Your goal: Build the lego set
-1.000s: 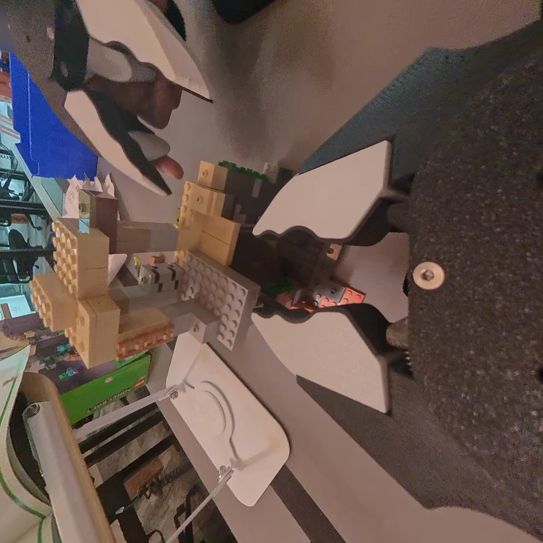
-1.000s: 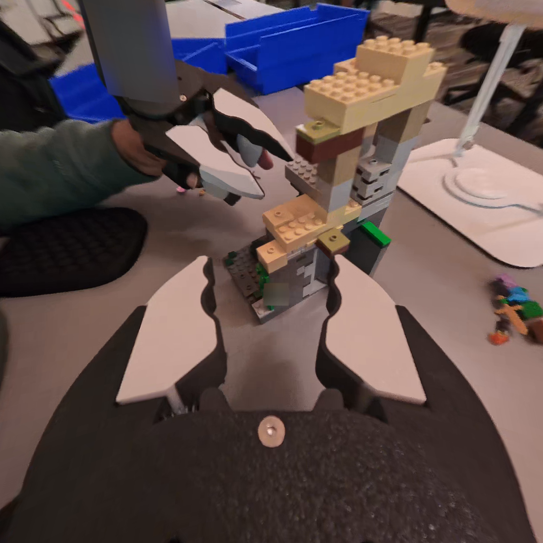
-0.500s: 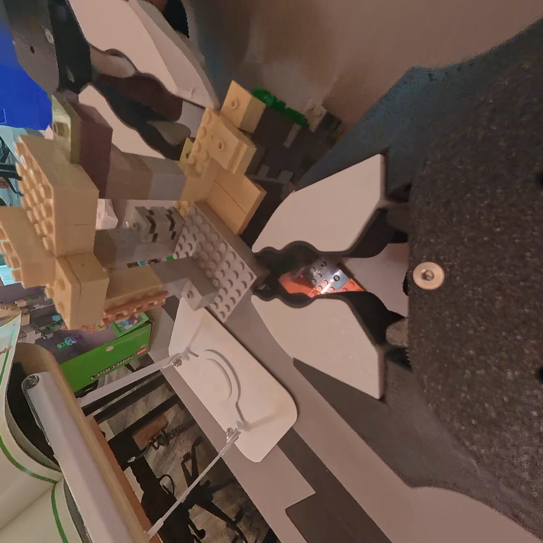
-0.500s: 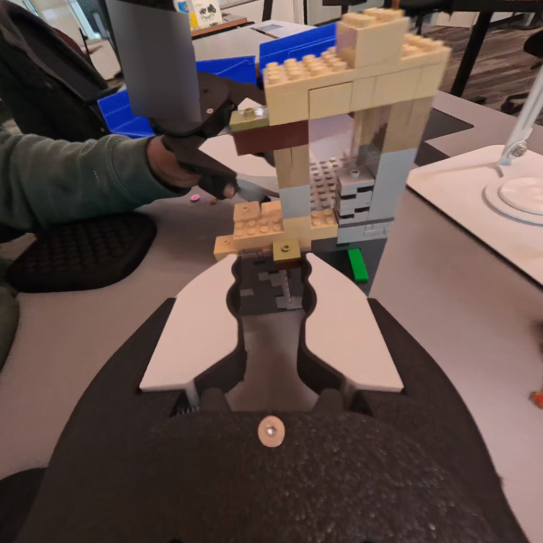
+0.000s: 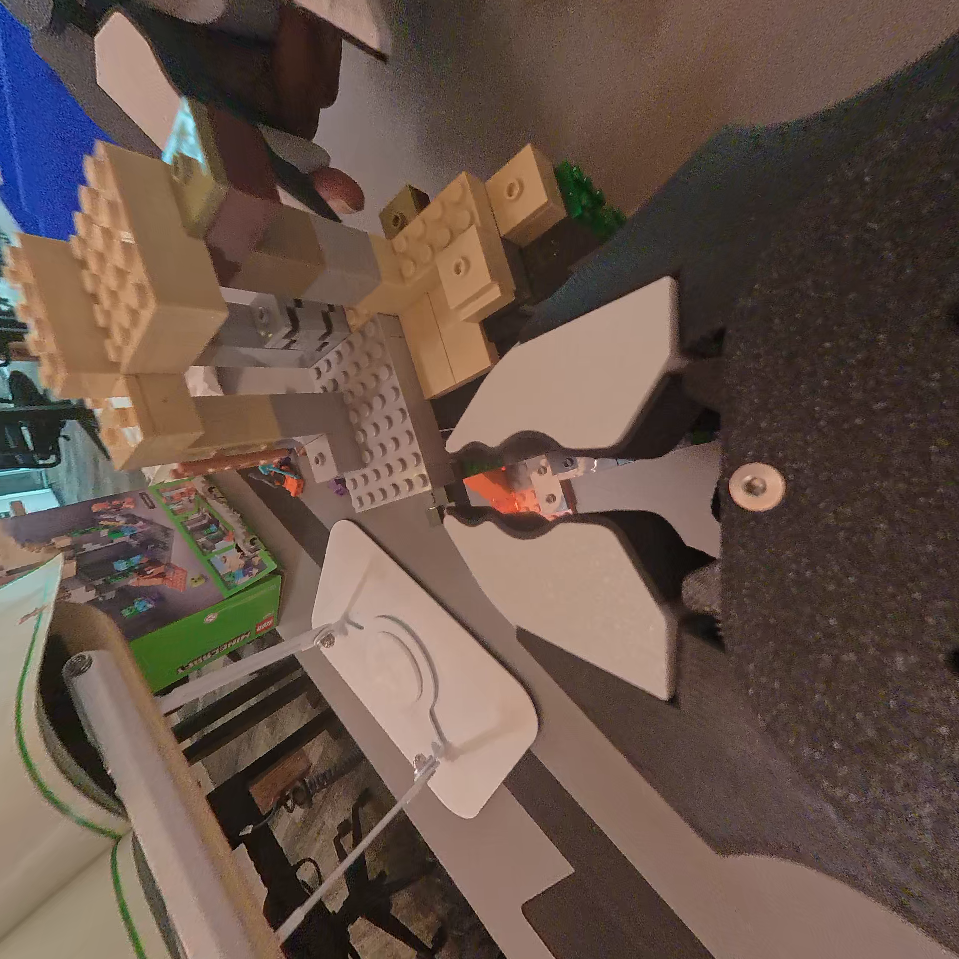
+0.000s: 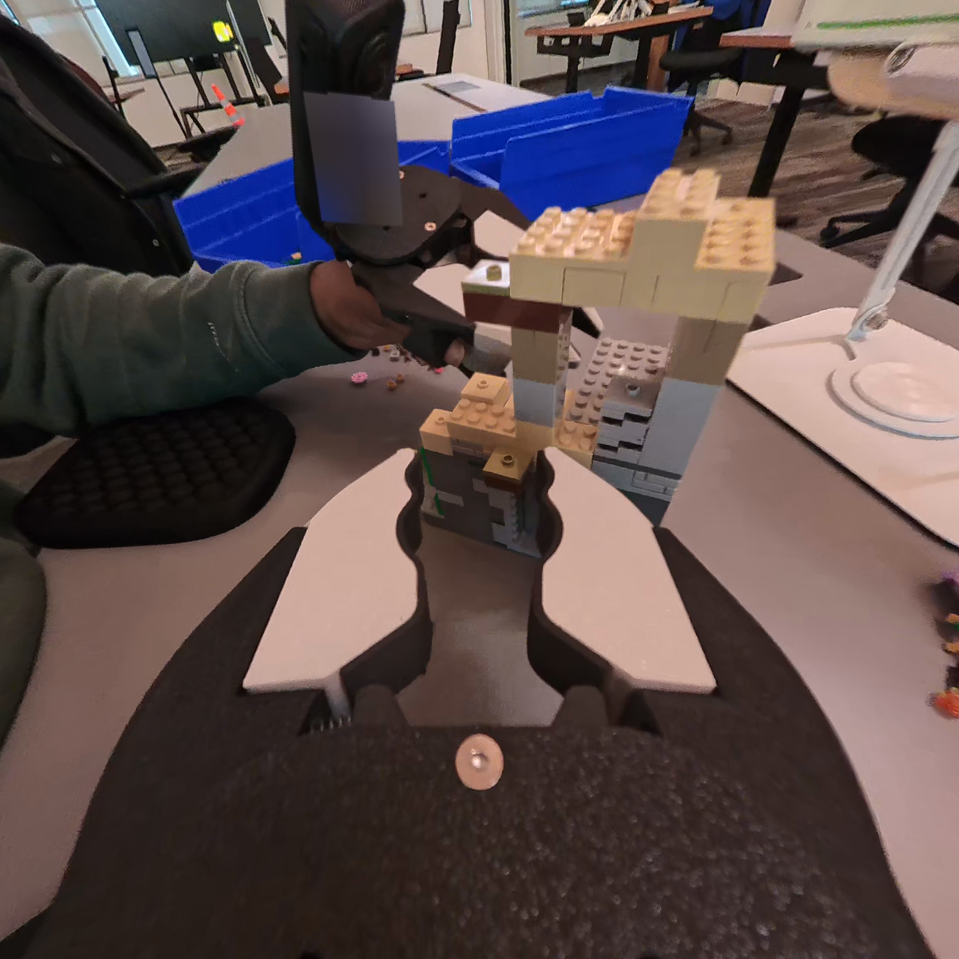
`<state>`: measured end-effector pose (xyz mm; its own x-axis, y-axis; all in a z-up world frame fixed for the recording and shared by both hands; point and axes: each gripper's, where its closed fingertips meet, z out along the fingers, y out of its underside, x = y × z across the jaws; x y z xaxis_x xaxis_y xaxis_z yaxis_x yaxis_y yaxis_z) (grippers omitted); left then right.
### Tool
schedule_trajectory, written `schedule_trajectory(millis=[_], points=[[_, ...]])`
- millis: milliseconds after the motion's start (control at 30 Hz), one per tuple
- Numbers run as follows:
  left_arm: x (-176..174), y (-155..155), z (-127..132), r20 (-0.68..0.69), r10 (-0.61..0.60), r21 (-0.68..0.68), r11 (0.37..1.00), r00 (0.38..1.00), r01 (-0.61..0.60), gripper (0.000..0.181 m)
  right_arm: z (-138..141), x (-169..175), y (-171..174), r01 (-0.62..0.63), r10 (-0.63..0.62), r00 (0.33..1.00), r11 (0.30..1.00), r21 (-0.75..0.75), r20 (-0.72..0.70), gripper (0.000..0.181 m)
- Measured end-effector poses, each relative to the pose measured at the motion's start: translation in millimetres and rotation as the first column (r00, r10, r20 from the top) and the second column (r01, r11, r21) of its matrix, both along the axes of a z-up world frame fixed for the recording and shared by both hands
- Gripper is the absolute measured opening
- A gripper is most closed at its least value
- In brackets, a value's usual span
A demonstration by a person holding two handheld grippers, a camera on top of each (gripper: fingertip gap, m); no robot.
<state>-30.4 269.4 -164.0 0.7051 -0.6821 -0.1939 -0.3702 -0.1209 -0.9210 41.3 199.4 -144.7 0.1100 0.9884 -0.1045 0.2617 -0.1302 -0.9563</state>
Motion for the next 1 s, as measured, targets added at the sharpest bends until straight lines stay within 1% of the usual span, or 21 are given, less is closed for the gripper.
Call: schedule_trajectory(millis=[133, 200, 267, 333, 400, 500, 533, 667, 867, 1000], points=[[-2, -14, 20, 0.068, -0.004, 0.030, 1.000, 0.998, 0.002, 0.016, 25, 12, 5, 0.062, -0.060, 0.997, 0.997, 0.044, -0.041, 0.036], [2, -24, 32, 0.100, -0.025, 0.048, 0.999, 0.995, 0.020, 0.012, 41, 17, 10, 0.103, -0.098, 0.993, 0.993, 0.066, -0.071, 0.030], [11, -35, 43, 0.130, -0.058, 0.058, 0.997, 0.990, 0.051, 0.009, 57, 19, 16, 0.147, -0.138, 0.986, 0.984, 0.099, -0.096, 0.019], [21, -43, 48, 0.143, -0.079, 0.054, 0.996, 0.987, 0.072, 0.008, 71, 16, 25, 0.197, -0.185, 0.978, 0.970, 0.142, -0.093, 0.002], [32, -48, 51, 0.142, -0.105, 0.052, 0.994, 0.984, 0.098, 0.010, 78, 7, 30, 0.210, -0.206, 0.978, 0.964, 0.165, -0.045, 0.000], [40, -50, 50, 0.132, -0.097, 0.046, 0.995, 0.986, 0.092, 0.014, 80, -9, 31, 0.189, -0.201, 0.979, 0.962, 0.198, 0.042, 0.000], [42, -50, 49, 0.133, -0.095, 0.040, 0.995, 0.987, 0.091, 0.017, 78, -14, 32, 0.186, -0.205, 0.976, 0.960, 0.210, 0.077, 0.000], [45, -51, 50, 0.159, -0.090, 0.028, 0.996, 0.983, 0.087, 0.017, 65, -21, 36, 0.169, -0.215, 0.956, 0.960, 0.225, 0.199, 0.000], [52, -53, 49, 0.154, -0.110, 0.028, 0.994, 0.982, 0.107, 0.012, 60, -21, 34, 0.130, -0.185, 0.936, 0.972, 0.195, 0.298, 0.000], [52, -53, 48, 0.147, -0.104, 0.028, 0.995, 0.984, 0.101, 0.013, 59, -21, 33, 0.105, -0.166, 0.930, 0.975, 0.194, 0.329, 0.000]])
